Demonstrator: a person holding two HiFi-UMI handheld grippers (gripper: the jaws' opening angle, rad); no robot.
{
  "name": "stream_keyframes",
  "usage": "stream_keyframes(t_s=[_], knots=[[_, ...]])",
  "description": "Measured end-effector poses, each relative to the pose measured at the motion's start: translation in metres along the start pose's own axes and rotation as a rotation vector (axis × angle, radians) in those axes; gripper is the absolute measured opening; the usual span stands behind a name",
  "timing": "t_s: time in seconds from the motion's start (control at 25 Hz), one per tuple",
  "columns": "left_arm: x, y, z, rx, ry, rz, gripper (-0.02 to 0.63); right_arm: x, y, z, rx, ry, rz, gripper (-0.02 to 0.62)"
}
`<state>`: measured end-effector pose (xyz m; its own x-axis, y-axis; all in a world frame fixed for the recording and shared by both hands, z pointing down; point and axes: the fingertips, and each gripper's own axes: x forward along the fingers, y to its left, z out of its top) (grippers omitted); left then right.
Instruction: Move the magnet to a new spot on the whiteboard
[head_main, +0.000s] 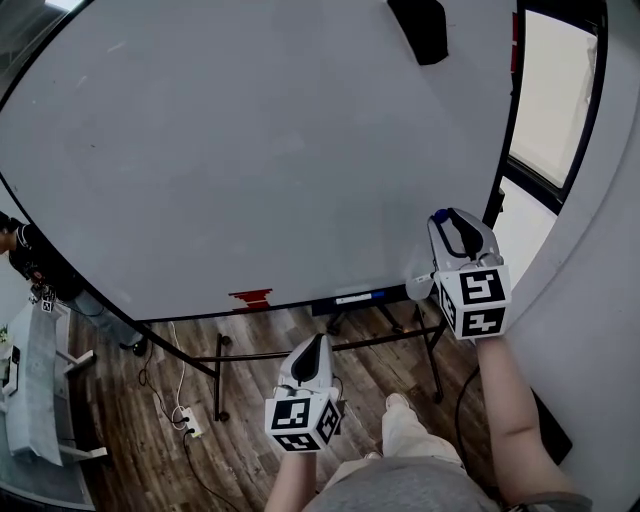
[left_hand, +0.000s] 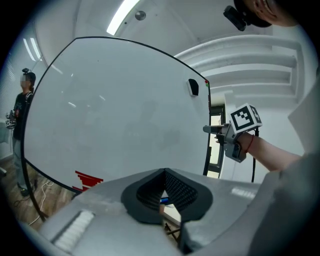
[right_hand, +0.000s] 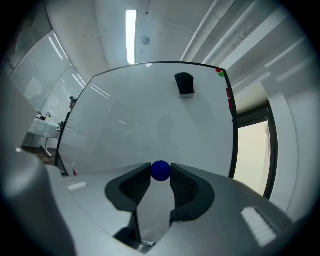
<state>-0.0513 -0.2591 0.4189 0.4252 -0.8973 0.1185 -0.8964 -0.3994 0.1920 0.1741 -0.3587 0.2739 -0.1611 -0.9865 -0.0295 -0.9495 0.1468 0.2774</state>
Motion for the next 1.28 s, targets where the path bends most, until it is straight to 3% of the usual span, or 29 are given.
stream_keyframes(t_s=[0.52,1.08,1.28], knots=[[-0.074,0.025,-0.012,-0.026,-0.008,0.096,0.003,-0.04,0.056,0.003,-0.004,0.014,0.055,0.124],[-0.102,0.081,-0.008,-0.05,-0.054,0.226,0.003,-0.003,0.132,0.023,-0.018,-0.037,0.176,0.124],[-0.103,0.111,0.0,-0.037,-0.056,0.237,0.003,0.017,0.162,0.04,-0.02,-0.069,0.198,0.124]])
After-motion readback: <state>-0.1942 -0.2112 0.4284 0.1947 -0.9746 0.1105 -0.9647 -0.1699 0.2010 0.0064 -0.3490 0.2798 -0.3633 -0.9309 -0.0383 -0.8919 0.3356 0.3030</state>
